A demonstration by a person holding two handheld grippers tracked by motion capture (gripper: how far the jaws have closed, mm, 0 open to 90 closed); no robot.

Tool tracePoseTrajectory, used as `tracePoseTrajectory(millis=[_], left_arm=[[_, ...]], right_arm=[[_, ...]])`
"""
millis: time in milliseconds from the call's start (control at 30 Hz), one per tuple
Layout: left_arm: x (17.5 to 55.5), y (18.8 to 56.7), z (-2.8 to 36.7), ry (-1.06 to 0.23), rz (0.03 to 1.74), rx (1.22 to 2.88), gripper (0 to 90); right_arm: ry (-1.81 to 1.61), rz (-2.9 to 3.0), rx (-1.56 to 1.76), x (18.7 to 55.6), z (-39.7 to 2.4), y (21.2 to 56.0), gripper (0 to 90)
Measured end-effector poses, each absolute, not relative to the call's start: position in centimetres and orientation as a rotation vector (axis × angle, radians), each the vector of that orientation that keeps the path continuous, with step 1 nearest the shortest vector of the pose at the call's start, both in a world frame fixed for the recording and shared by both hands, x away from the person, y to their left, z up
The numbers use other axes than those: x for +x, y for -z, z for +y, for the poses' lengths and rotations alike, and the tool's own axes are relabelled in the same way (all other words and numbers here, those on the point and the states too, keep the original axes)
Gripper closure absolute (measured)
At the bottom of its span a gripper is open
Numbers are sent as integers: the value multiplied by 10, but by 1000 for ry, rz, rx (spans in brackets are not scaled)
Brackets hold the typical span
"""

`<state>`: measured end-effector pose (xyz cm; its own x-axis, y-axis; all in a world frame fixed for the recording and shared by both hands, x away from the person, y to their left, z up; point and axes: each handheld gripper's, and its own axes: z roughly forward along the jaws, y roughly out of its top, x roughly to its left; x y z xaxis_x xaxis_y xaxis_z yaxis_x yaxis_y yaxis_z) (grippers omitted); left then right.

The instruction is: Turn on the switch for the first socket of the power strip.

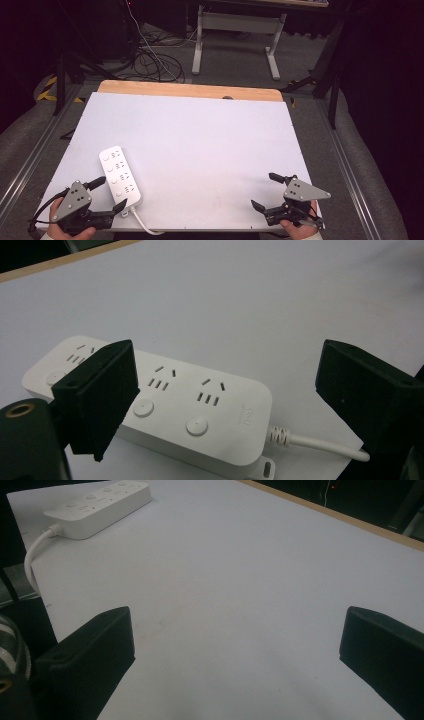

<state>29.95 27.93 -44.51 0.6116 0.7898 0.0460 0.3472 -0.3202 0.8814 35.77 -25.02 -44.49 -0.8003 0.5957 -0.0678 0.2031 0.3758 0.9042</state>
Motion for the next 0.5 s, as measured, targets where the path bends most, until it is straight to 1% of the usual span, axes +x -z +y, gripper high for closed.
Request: tracePoseTrajectory(millis=[500], left_arm=[[298, 442, 279, -627, 909, 1911, 121]], right_arm=[[-1398, 2273, 687, 358, -249, 446, 18]])
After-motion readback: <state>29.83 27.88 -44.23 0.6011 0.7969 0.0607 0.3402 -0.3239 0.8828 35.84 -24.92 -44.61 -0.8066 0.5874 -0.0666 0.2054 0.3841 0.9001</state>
